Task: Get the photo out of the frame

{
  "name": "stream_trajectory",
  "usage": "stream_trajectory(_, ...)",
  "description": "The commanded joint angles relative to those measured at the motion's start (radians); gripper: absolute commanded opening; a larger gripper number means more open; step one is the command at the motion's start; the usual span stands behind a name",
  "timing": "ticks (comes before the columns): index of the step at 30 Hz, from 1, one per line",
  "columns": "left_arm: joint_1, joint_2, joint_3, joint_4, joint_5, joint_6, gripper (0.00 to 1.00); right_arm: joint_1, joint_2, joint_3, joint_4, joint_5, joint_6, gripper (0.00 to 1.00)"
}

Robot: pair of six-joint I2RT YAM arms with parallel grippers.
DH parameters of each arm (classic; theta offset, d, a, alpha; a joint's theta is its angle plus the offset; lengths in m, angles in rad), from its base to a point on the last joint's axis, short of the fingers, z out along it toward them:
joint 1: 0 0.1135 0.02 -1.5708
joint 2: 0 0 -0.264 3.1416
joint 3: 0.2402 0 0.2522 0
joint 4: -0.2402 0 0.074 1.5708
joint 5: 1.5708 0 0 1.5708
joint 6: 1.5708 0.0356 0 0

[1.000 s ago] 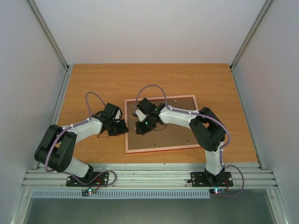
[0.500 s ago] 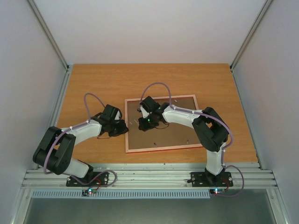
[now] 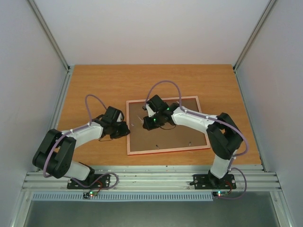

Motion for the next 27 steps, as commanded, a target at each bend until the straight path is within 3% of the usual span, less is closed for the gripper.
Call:
stream_trajectory(1, -0.003, 0.002, 0.003, -0.112, -0.083, 0.014, 0.11, -0.027, -0.115, -0.031, -0.054, 0.068, -0.041, 0.01)
stream_trajectory(11, 0.056, 0.014, 0.043, -0.152, -0.18, 0.081, 0.11, -0.18, -0.292, -0.123, -0.199, 0.245, -0.086, 0.01)
stream_trajectory(19, 0.117, 0.043, 0.084, -0.147, -0.18, 0.115, 0.12, -0.426, -0.368, -0.175, -0.298, 0.334, -0.057, 0.01)
stream_trajectory(27, 0.185, 0.1, 0.151, -0.131, -0.162, 0.131, 0.12, -0.717, -0.32, -0.216, -0.272, 0.333, -0.015, 0.01)
